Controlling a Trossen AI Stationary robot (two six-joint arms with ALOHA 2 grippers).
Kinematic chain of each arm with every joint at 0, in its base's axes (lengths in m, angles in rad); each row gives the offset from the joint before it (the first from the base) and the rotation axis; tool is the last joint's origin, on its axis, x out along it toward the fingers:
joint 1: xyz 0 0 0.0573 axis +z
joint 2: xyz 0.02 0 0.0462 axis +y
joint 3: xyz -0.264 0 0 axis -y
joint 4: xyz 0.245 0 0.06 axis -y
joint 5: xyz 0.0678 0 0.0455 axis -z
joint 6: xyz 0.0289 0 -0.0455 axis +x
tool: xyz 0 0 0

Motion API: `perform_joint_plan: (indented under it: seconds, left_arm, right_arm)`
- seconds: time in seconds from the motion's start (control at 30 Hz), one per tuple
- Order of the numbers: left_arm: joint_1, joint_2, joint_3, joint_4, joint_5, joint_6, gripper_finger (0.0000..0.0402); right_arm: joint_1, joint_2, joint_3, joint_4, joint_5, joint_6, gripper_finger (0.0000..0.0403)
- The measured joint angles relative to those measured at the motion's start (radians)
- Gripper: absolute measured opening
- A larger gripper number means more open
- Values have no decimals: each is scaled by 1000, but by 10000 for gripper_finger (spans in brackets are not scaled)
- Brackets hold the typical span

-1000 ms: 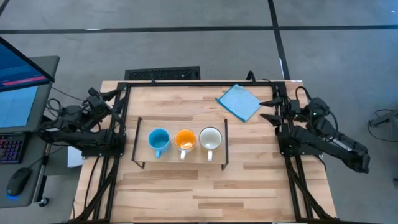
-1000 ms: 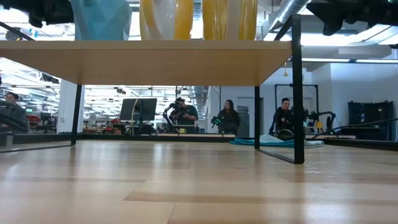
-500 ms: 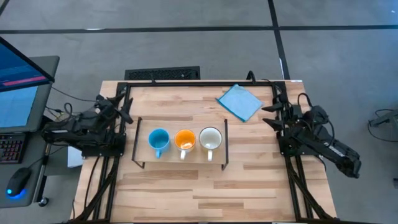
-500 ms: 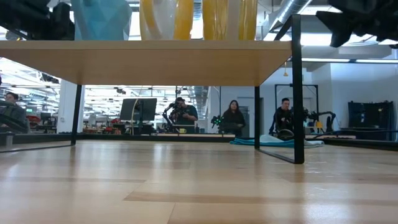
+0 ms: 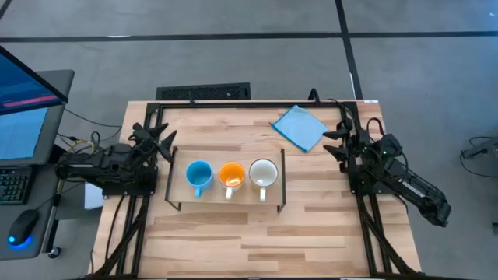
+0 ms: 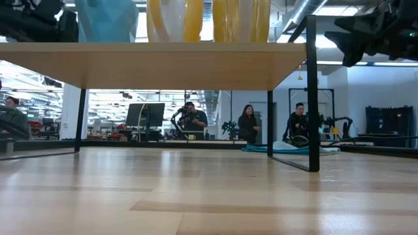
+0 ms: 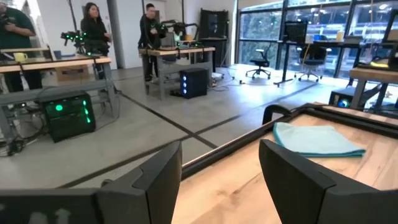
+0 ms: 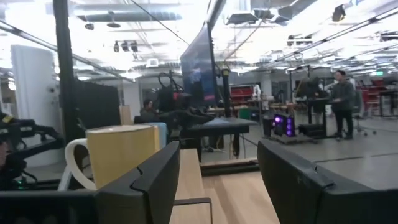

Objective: Stack small to large cups/mugs on shelf
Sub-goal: Return to Home Position

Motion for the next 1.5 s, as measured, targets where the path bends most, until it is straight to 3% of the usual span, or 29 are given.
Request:
perform_joint_plan:
  seconds: [0.2, 0.47, 0.7, 1.0, 1.2, 1.5]
  left_arm:
    - [1, -19, -90, 120, -2, 14, 206]
    - [24, -29, -176, 183, 22, -72, 206]
    - [51, -30, -254, 339, 33, -74, 206]
    - [100, -30, -255, 341, 29, -39, 206]
    - [147, -30, -257, 344, -30, 12, 206]
    - [288, -27, -258, 391, -48, 118, 206]
  right_arm:
    - [-24, -1, -46, 121, -18, 47, 240]
    - [-26, 0, -46, 113, -30, 69, 240]
    - [-26, 0, -46, 76, -43, 73, 240]
    - [-47, 0, -47, 62, -39, 61, 240]
    - [-88, 0, -47, 61, -43, 63, 240]
    - [-123, 0, -47, 47, -47, 76, 240]
